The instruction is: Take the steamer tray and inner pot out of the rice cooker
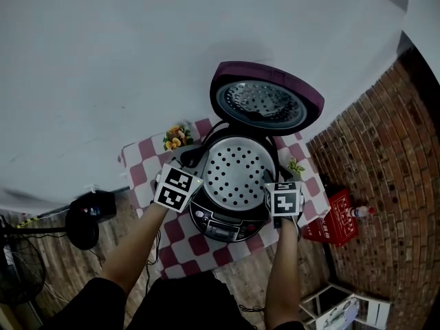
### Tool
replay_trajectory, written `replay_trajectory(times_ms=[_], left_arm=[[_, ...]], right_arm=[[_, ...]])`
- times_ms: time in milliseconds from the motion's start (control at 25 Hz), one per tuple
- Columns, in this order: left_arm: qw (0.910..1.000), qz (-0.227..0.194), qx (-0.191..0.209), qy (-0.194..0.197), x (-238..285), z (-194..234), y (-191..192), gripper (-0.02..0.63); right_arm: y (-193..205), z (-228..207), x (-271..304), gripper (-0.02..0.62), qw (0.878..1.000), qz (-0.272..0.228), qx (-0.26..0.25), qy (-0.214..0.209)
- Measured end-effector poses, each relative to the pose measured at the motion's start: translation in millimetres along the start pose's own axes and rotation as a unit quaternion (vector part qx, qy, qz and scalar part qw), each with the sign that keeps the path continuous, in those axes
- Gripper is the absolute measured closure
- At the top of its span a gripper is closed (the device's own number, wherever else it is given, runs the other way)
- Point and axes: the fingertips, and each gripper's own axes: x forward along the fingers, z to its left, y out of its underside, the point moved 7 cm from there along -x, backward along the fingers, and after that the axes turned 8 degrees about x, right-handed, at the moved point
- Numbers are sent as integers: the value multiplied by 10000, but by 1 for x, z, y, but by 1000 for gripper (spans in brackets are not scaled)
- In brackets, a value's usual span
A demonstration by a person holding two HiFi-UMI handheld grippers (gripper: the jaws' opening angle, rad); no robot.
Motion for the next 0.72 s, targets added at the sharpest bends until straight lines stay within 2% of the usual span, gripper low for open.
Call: replay_trajectory(times_ms=[240, 440, 520, 720], left_arm=[[10000, -6, -27, -3, -2, 0, 1, 603], [9999, 56, 27, -160, -7, -3, -3, 603], [9995, 90, 62, -306, -11, -4, -7, 603], [9976, 249, 63, -642, -24, -12, -11, 603]], right_arm=[[-4, 4, 0, 451, 9997, 60, -47, 236], [-11, 12, -2, 463, 9961, 79, -661, 574], [-16, 16, -2, 503, 9944, -1, -839, 645], [-20, 12, -2, 523, 9965, -102, -691, 464]])
